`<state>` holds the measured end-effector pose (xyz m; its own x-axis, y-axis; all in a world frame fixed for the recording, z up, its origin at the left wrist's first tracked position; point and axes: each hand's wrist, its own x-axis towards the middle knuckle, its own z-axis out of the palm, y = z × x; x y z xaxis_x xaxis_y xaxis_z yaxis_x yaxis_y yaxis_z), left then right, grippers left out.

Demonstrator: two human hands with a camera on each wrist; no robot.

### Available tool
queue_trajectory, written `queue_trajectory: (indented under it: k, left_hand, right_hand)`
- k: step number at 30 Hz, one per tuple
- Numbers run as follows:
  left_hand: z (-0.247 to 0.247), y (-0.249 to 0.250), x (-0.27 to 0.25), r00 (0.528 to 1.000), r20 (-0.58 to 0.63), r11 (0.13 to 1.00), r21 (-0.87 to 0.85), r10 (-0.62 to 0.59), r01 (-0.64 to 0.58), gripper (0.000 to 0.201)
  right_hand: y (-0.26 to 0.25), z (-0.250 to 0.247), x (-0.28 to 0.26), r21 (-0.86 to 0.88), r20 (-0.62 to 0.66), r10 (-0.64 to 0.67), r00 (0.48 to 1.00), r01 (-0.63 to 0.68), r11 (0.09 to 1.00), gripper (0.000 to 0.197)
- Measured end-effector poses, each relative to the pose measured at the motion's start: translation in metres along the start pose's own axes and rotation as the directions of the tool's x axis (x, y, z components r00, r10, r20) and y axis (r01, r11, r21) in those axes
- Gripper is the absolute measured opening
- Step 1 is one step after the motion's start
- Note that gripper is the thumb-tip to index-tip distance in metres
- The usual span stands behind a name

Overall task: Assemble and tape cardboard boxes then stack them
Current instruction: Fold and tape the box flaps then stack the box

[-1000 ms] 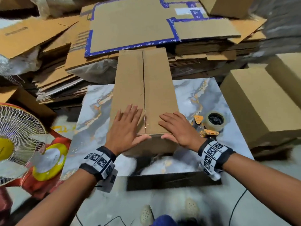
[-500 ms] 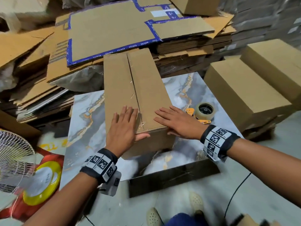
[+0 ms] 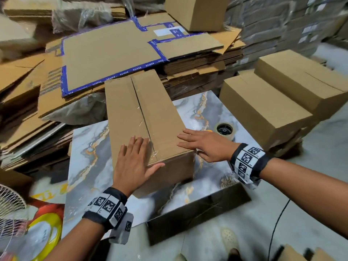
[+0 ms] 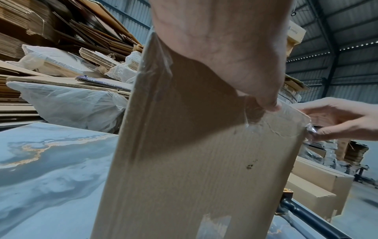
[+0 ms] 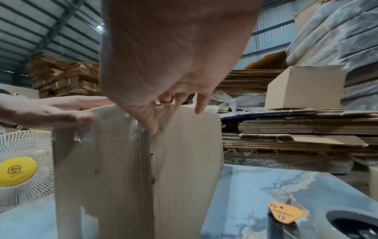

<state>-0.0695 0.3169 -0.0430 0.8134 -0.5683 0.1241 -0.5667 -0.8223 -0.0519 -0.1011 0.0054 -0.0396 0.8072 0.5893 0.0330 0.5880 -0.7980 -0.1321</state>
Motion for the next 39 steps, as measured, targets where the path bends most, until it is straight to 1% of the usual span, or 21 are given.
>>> queue_trajectory:
  k: [5,7,9,11,13,16,19,20,25,28,30,33,35,39]
  left_hand:
    - [0.0,0.0,0.001,1.0,0.02,1.0,0.005,-0.01,0.01,0.105]
    - [0.0,0.001,0.002,1.0,0.025,1.0,0.009,-0.011,0.01,0.104]
    - [0.0,0.001,0.001,1.0,0.026,1.0,0.014,-0.012,0.011,0.103]
    - [0.0,0.001,0.002,1.0,0.026,1.0,0.021,-0.01,0.01,0.101]
    - [0.0,0.002,0.002,1.0,0.027,1.0,0.027,-0.008,0.007,0.098]
    - [0.0,0.002,0.002,0.999,0.033,0.999,0.033,-0.006,0.005,0.099]
    - [-0.001,0.002,0.001,0.999,0.039,0.999,0.039,-0.008,0.007,0.1]
    - [-0.001,0.002,0.001,0.999,0.041,0.999,0.037,-0.01,0.009,0.1]
    - [-0.001,0.003,0.002,0.999,0.043,0.999,0.033,-0.017,0.016,0.099]
    - [0.0,0.002,0.002,0.999,0.041,0.999,0.034,-0.017,0.015,0.099]
    - [0.0,0.002,0.002,0.999,0.043,0.999,0.04,-0.017,0.015,0.099]
    - [0.0,0.003,0.002,0.999,0.042,0.999,0.041,-0.019,0.018,0.1]
    - [0.001,0.003,0.002,0.999,0.041,0.999,0.041,-0.023,0.021,0.1]
    - [0.001,0.003,0.001,0.998,0.051,0.999,0.044,-0.026,0.024,0.101]
  right_hand:
    - [0.001,-0.001,-0.001,0.016,-0.014,-0.001,1.0,0.001,1.0,0.065]
    - [0.0,0.003,0.0,-0.01,-0.052,-0.01,0.999,0.009,1.0,0.057]
    - [0.001,0.01,0.001,-0.042,-0.116,-0.02,0.993,0.016,0.999,0.052]
    - [0.003,0.019,0.001,-0.032,-0.171,-0.02,0.985,0.015,0.999,0.051]
    - [0.005,0.025,0.0,0.003,-0.197,-0.023,0.98,0.024,1.0,0.053]
    - [0.002,0.019,-0.001,0.048,-0.169,-0.011,0.985,0.02,0.999,0.062]
    - [-0.001,0.014,-0.001,0.031,-0.151,-0.009,0.989,0.014,0.999,0.067]
    - [-0.001,0.015,-0.001,0.02,-0.162,-0.011,0.987,0.014,1.0,0.066]
    - [0.002,0.035,0.002,-0.017,-0.285,-0.008,0.959,0.003,1.0,0.053]
    - [0.005,0.032,0.002,-0.056,-0.265,-0.053,0.963,0.039,0.998,0.054]
    - [0.006,0.028,0.001,-0.039,-0.256,-0.07,0.964,0.062,0.997,0.056]
    - [0.005,0.028,-0.001,0.031,-0.248,-0.036,0.968,0.045,0.999,0.057]
    - [0.005,0.03,0.001,0.029,-0.253,-0.018,0.967,0.026,0.999,0.055]
    - [0.003,0.039,0.003,0.019,-0.302,0.021,0.953,-0.016,1.0,0.053]
